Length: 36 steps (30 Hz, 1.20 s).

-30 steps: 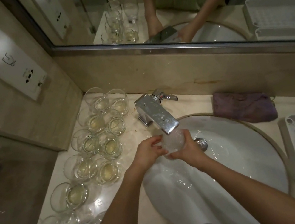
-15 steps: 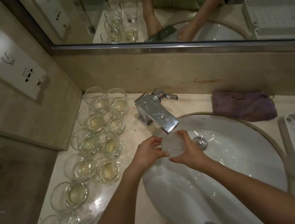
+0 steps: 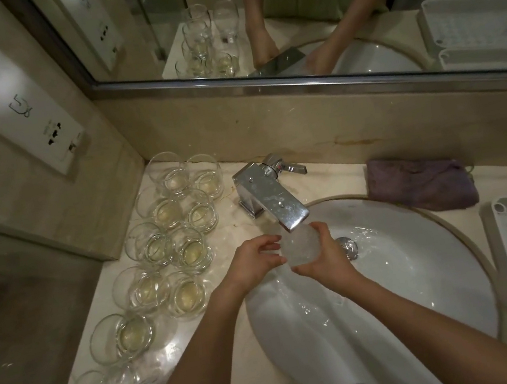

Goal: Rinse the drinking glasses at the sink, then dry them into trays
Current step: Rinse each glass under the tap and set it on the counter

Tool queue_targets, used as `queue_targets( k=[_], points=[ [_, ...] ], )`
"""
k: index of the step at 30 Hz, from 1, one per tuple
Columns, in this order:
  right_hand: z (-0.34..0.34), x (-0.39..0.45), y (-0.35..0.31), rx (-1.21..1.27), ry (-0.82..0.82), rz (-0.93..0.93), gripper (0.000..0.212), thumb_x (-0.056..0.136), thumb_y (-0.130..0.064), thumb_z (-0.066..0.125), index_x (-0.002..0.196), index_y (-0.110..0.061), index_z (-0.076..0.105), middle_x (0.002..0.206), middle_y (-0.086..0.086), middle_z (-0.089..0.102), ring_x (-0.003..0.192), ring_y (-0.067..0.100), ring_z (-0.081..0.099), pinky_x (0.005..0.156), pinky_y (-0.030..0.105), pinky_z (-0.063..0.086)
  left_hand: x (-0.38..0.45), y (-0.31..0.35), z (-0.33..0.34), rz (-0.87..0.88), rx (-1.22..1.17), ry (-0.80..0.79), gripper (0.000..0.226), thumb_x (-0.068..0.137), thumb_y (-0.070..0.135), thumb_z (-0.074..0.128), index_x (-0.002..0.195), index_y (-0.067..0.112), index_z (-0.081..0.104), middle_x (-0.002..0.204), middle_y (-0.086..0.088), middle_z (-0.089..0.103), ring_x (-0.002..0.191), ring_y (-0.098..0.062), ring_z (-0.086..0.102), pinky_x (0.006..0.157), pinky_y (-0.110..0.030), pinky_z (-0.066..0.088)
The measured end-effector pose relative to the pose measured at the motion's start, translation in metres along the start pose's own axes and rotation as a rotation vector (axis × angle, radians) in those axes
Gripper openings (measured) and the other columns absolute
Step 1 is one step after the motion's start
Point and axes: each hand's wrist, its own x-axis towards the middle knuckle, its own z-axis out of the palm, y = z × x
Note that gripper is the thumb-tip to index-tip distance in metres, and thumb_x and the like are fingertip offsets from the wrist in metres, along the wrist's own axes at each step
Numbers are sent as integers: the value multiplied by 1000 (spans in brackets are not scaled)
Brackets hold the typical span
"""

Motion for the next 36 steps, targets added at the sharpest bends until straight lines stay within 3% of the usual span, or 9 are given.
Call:
queue_targets(
  k=[4, 8, 13, 16, 19, 22, 26, 31, 36],
  points=[
    [-2, -3, 0, -18, -3, -10, 78, 64, -4, 85, 119, -25, 34, 102, -14, 53, 93, 8, 57, 76, 22, 51, -2, -2, 2, 12, 26, -7, 47, 74, 5, 79, 118, 13, 65, 109, -5, 66, 104, -18, 63, 98, -33, 49],
    [-7, -6, 0, -32, -62, -30, 75, 64, -3, 85, 118, -27, 39, 103, -13, 56, 92, 2, 58, 69, 11, 48, -4, -4, 2, 23, 47, -13, 42, 74, 0, 77, 114, 10, 67, 110, -8, 69, 104, -18, 64, 96, -32, 50],
    [-16, -13, 6, -18, -103, -25, 79, 60, -10, 90, 122, -31, 45, 114, -12, 55, 101, 0, 53, 71, 8, 45, -12, -3, 4, 35, 3, -69, 31, 76, -7, 72, 100, 13, 73, 91, 1, 72, 83, -5, 67, 88, -25, 52],
    [-21, -19, 6, -8, -132, -32, 76, 63, -7, 88, 122, -29, 45, 118, -8, 53, 101, 1, 52, 65, 10, 48, -20, -5, 8, 62, -13, -75, 37, 77, -5, 72, 96, 27, 73, 91, 7, 74, 88, -4, 68, 91, -26, 52],
    [-18, -19, 6, 0, -82, -30, 75, 65, -5, 86, 123, -22, 43, 113, -5, 54, 97, 0, 52, 67, 5, 43, -25, 1, 16, 126, -9, -55, 38, 81, 1, 71, 112, 23, 70, 108, 5, 71, 102, -7, 66, 95, -23, 49],
    [-6, -13, 5, 12, 17, -13, 77, 66, -7, 85, 123, -26, 37, 112, -6, 53, 101, 9, 54, 71, 7, 42, -27, 7, 22, 146, -4, 6, 43, 87, -1, 63, 128, 14, 61, 122, 5, 63, 112, -8, 60, 98, -17, 44],
    [-1, -3, 2, -18, 2, -21, 77, 65, -7, 84, 121, -29, 36, 108, -6, 55, 97, 9, 57, 67, 8, 41, -25, 2, 17, 119, 136, 17, 47, 89, 3, 57, 132, 22, 59, 134, 7, 58, 121, -9, 56, 105, -25, 41],
    [-6, 1, 5, -51, 12, -16, 80, 62, -10, 87, 122, -30, 38, 110, -8, 55, 103, 14, 56, 80, 23, 47, -21, 1, 12, 74, 134, 30, 43, 90, 2, 58, 129, 16, 62, 130, 4, 62, 118, -10, 58, 99, -21, 44],
    [-15, -6, 5, -76, -34, -24, 81, 62, -10, 88, 125, -30, 43, 113, -11, 54, 104, 10, 54, 80, 19, 48, -23, 5, 16, 84, 134, 29, 45, 87, 0, 59, 126, 21, 63, 122, 5, 65, 113, -9, 59, 98, -24, 45]
  ],
)
